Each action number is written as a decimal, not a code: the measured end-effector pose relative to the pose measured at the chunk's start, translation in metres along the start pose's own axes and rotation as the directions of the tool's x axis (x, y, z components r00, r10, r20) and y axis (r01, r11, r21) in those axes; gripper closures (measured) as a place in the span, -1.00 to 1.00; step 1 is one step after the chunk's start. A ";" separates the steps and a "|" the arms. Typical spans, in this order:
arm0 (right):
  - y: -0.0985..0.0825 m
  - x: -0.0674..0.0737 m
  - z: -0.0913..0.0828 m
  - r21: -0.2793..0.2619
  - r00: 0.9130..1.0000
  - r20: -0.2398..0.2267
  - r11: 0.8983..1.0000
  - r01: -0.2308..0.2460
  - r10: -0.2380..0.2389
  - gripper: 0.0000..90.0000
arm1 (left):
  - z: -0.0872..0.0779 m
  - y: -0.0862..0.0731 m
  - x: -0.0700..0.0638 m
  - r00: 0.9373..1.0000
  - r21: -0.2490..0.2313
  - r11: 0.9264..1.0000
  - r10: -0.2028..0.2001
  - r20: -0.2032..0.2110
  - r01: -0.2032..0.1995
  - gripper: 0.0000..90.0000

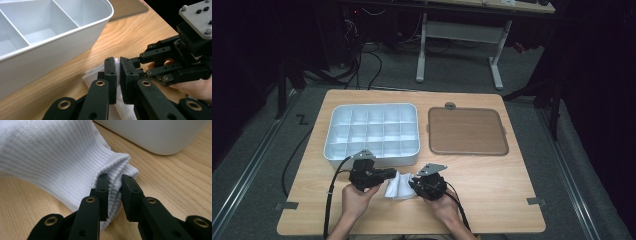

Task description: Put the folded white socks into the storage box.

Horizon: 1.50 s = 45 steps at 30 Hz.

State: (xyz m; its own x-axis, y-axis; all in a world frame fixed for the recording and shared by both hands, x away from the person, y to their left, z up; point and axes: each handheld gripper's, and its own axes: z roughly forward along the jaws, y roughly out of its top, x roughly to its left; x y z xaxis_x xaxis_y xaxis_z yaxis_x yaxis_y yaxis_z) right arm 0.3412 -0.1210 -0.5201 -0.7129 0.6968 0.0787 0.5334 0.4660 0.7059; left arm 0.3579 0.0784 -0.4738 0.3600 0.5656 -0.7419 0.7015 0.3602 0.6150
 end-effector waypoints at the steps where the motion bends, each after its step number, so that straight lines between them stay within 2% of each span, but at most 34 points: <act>1: 0.000 0.000 0.000 0.001 1.000 0.001 1.000 0.001 -0.001 0.71 | 0.001 0.000 -0.001 1.000 0.001 1.000 0.003 0.001 -0.003 0.89; 10: 0.001 0.003 0.001 0.004 1.000 -0.011 1.000 0.011 -0.011 0.71 | 0.005 -0.001 -0.006 1.000 0.019 0.999 0.029 0.003 -0.029 0.89; 28: 0.003 0.014 0.005 0.011 0.998 -0.049 1.000 0.029 -0.028 0.71 | 0.014 -0.005 -0.009 0.999 0.034 0.999 0.032 0.013 -0.033 0.88; 32: 0.004 0.014 0.005 0.009 0.998 -0.058 0.999 0.034 -0.034 0.71 | 0.019 -0.011 -0.008 0.998 0.048 0.997 0.061 0.000 -0.061 0.88; 34: 0.003 0.014 0.005 0.007 0.998 -0.067 1.000 0.016 -0.015 0.70 | 0.021 -0.014 -0.008 0.997 0.056 0.996 0.075 -0.009 -0.074 0.88; 36: 0.003 0.013 0.004 0.001 0.998 -0.068 1.000 0.017 -0.017 0.67 | 0.023 -0.017 -0.008 0.996 0.064 0.994 0.090 -0.013 -0.089 0.88; 41: 0.004 0.012 -0.002 0.000 0.998 -0.069 1.000 -0.003 0.003 0.57 | 0.026 -0.018 -0.006 0.996 0.062 0.994 0.091 -0.027 -0.089 0.88; 45: 0.002 0.009 -0.012 -0.022 0.998 -0.060 1.000 -0.008 0.006 0.54 | 0.028 -0.020 -0.005 0.994 0.066 0.993 0.099 -0.035 -0.097 0.88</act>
State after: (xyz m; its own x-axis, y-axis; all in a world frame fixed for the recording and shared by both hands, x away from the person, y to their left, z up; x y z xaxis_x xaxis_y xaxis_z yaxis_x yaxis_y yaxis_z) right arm 0.3301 -0.1204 -0.5098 -0.7358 0.6655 0.1255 0.5287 0.4486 0.7205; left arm 0.3596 0.0478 -0.4897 0.4063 0.6241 -0.6674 0.7024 0.2538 0.6650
